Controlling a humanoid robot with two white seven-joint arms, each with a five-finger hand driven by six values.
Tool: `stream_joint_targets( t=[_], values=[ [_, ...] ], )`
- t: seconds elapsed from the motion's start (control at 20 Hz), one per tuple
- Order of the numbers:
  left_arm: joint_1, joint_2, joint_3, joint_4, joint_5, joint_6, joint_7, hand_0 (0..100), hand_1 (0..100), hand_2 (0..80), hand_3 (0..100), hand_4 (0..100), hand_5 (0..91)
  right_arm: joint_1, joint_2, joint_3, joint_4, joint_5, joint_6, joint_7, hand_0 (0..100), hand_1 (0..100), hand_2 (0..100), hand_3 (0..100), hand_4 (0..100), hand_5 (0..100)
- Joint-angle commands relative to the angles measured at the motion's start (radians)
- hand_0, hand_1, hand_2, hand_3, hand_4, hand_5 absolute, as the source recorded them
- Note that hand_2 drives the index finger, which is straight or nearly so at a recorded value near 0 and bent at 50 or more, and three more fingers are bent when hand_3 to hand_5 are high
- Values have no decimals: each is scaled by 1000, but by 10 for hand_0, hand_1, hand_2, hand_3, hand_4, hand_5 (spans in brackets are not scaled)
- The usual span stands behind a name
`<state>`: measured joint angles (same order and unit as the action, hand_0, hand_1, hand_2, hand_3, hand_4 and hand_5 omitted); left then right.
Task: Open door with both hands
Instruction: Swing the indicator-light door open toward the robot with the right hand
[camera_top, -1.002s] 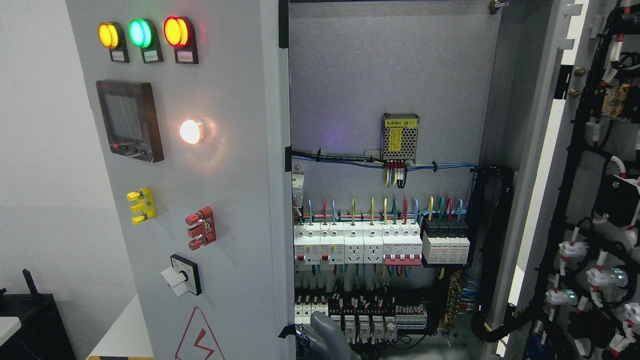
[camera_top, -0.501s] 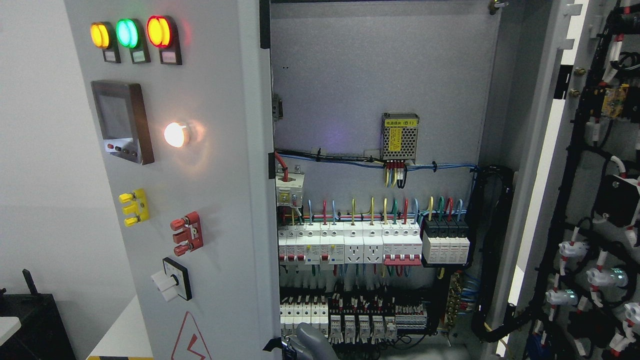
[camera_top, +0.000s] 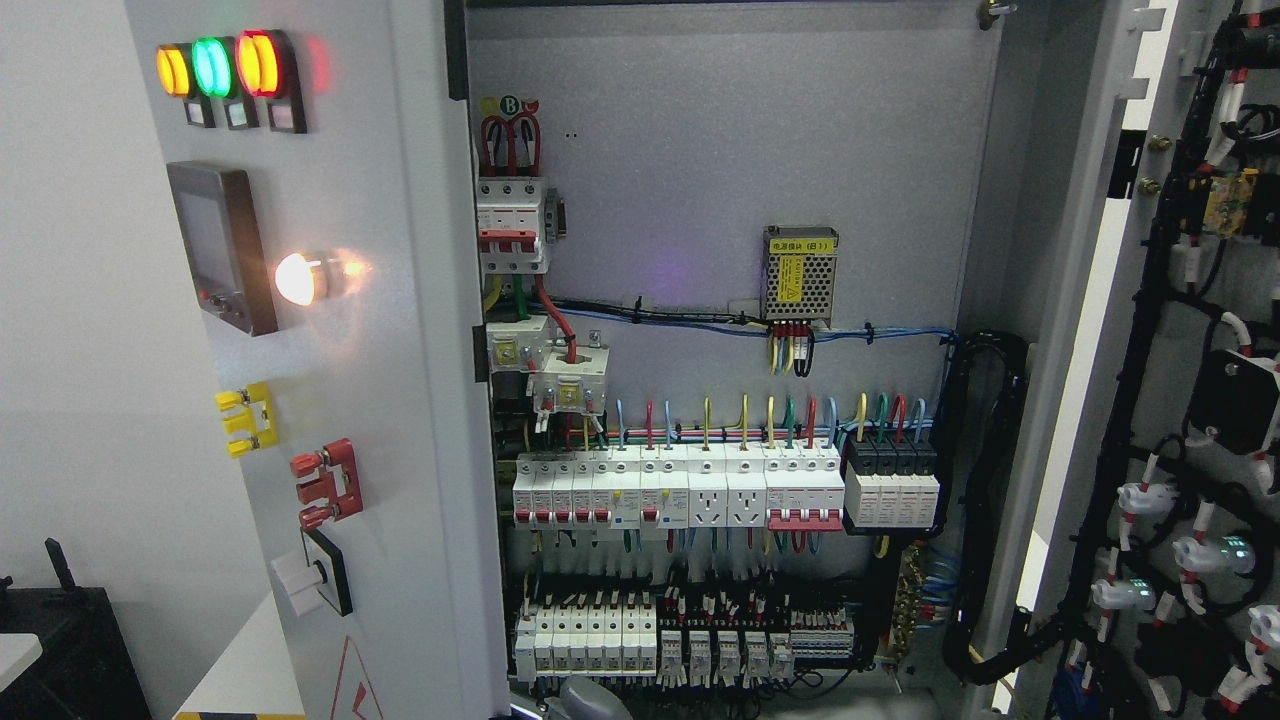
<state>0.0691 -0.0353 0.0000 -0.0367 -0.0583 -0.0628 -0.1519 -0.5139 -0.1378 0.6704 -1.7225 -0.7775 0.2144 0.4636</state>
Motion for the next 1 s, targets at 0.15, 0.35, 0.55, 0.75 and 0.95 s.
stream_joint_targets(
  t=[0.15,0.35,0.55,0.75,0.95],
  values=[
    [0,0,23,0,0,0,0,0,0,0,0,33,0,5,47,55,-32,1,0,4,0,0,0,0,0,0],
    [0,0,25,0,0,0,0,0,0,0,0,32,0,6,49,67,-32,1,14,3,0,0,0,0,0,0],
    [0,0,25,0,0,0,0,0,0,0,0,33,0,6,49,77,-34,1,14,3,0,0,0,0,0,0],
    [0,0,25,0,0,0,0,0,0,0,0,33,0,2,63,86,-34,3,16,3,0,0,0,0,0,0],
    [0,0,25,0,0,0,0,0,0,0,0,33,0,-3,78,91,-32,10,48,1,0,0,0,0,0,0]
  ],
)
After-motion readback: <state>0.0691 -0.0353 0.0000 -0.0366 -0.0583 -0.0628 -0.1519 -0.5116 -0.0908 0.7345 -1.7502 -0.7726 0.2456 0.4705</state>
